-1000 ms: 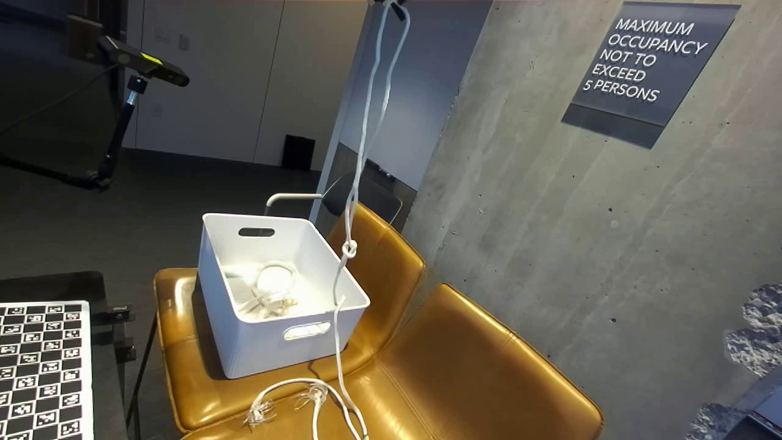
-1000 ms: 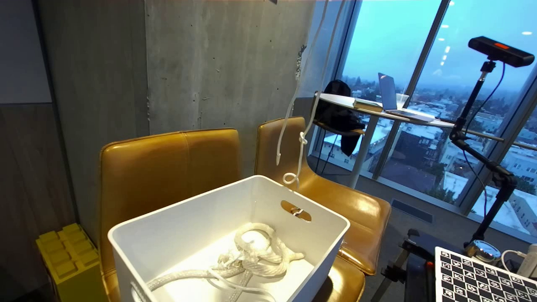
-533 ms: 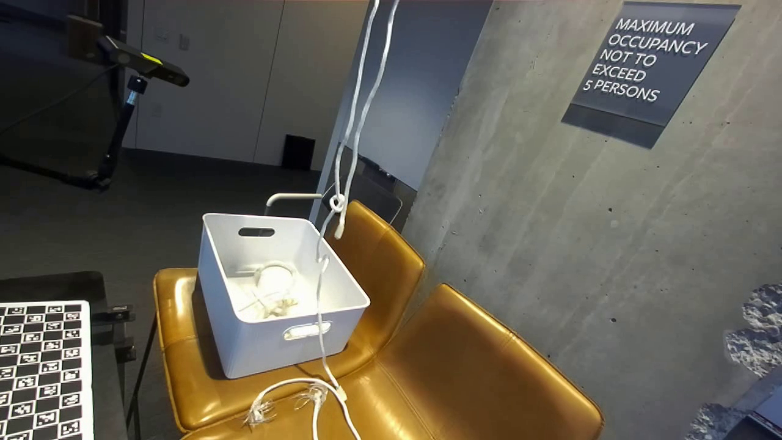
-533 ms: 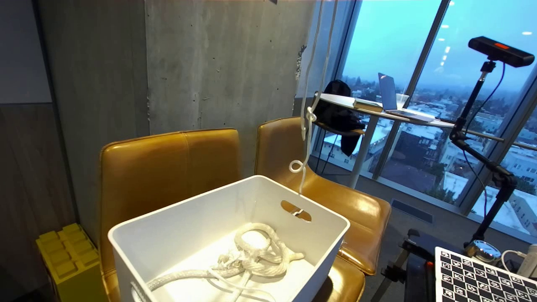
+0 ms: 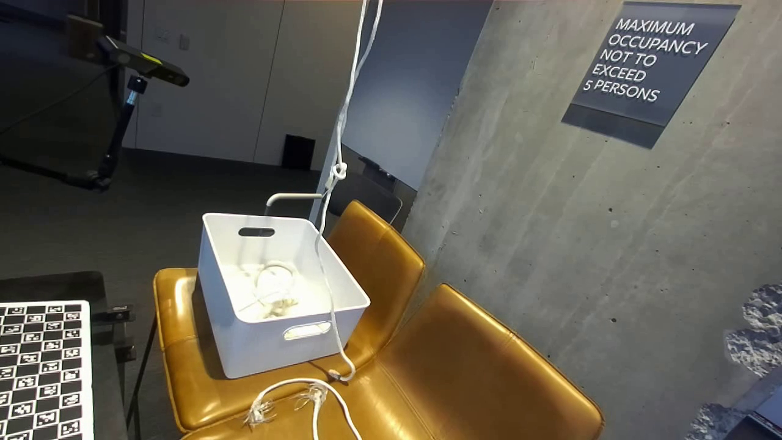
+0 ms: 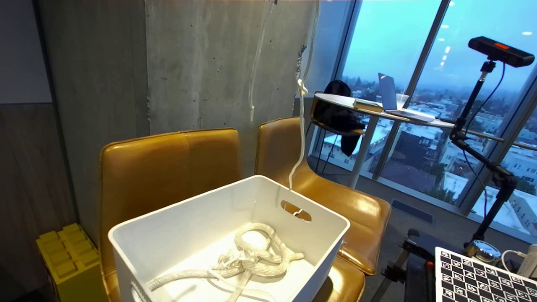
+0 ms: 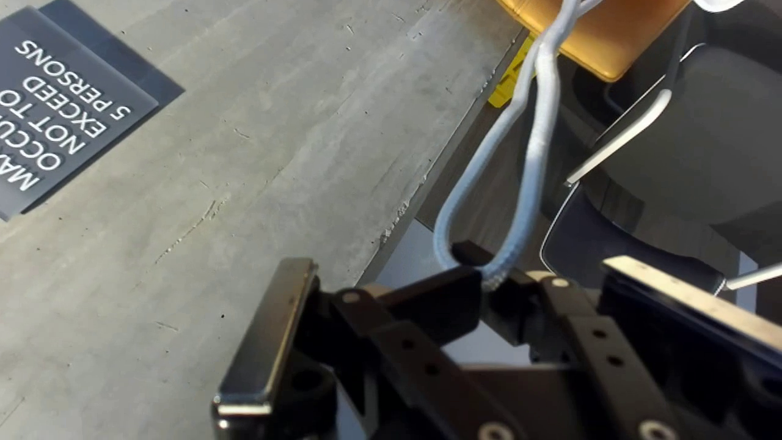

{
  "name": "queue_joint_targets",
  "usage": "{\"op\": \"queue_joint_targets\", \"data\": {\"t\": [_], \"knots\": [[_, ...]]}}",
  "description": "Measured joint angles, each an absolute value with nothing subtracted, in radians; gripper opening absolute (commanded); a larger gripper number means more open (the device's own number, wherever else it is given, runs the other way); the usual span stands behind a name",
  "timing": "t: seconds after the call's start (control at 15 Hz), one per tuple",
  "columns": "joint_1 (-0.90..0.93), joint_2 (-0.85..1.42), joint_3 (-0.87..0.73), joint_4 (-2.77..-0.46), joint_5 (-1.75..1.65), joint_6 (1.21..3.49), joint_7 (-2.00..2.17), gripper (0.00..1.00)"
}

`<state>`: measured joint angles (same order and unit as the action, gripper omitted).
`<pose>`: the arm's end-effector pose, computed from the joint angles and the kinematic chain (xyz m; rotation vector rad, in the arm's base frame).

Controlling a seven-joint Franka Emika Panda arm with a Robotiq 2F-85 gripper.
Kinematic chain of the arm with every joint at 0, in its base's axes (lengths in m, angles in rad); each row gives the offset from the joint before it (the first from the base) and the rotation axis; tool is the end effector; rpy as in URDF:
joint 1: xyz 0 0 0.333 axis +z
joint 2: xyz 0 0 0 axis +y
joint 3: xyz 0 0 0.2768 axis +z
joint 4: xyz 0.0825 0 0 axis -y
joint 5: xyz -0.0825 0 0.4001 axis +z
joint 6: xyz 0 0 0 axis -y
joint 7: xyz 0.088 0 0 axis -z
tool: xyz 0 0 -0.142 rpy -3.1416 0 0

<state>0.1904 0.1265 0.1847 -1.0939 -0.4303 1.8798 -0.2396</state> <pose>0.5941 0.1736 0.7631 2.5014 0.7673 0.9322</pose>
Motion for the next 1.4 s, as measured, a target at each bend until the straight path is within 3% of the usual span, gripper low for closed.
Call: {"op": "queue_joint_targets", "data": {"t": [0.73, 1.4], "knots": [[0.245, 0.354, 0.181, -1.051, -0.479, 1.864, -0.208, 0.00], [0.227, 0.293, 0.194, -1.505, -0.396, 2.004, -0.080, 0.00]]}}
